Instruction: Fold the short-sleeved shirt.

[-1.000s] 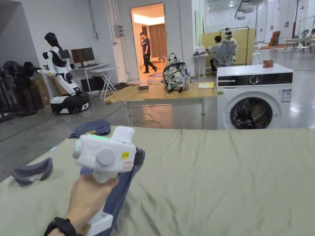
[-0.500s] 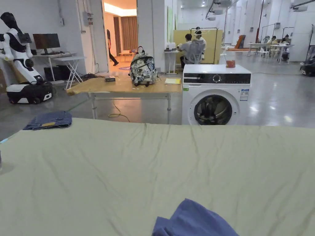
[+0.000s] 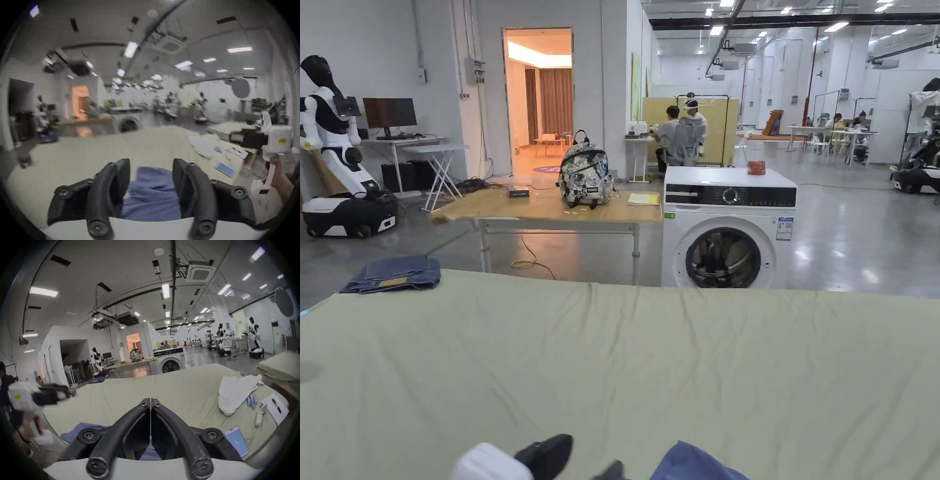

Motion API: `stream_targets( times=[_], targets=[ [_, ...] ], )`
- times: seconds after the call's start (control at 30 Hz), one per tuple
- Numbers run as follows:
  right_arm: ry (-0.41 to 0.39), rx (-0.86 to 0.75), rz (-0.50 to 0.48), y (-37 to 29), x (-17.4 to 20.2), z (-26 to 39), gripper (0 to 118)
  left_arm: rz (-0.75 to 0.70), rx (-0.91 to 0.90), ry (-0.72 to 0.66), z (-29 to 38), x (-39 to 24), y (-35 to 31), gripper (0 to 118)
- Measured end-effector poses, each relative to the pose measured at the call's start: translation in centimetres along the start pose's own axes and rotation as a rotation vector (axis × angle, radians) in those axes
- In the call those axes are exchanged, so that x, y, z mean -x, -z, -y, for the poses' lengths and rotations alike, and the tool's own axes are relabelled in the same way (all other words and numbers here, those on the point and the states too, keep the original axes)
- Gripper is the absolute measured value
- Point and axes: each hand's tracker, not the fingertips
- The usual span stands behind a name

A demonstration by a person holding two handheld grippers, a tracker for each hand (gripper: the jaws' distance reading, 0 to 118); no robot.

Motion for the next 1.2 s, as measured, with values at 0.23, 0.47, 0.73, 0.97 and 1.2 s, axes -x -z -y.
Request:
stream_targets(
  times=[0.23,0.47,0.73,0.97,1.2],
  targets=[
    [-0.143,0.008,-0.046,-0.7,2.7,-0.1,0,-0.269,0.014,-0.038,-0.4,3.3,-8.4,0],
    [-0.113,0.013,-0.077,-0.2,3.0,0.0,0,-0.329,0.075,-0.098,0.9,5.6,-10.0,0],
    [-0.1,0.037,-0.091,-0.6,2.3,1.0,0,-0.272,0.276,-0.208,2.6,9.6,-5.7,19],
    [-0.032,0.079,-0.091,-0.8,0.1,3.1,0,-0.267,0.465,-0.366,7.8,17.6,3.4,66],
    [0.143,0.111,-0.002,0.1,-3.6,4.3,0,-0.229,0.826,-0.571,14.1,21.7,14.7,66]
  ],
)
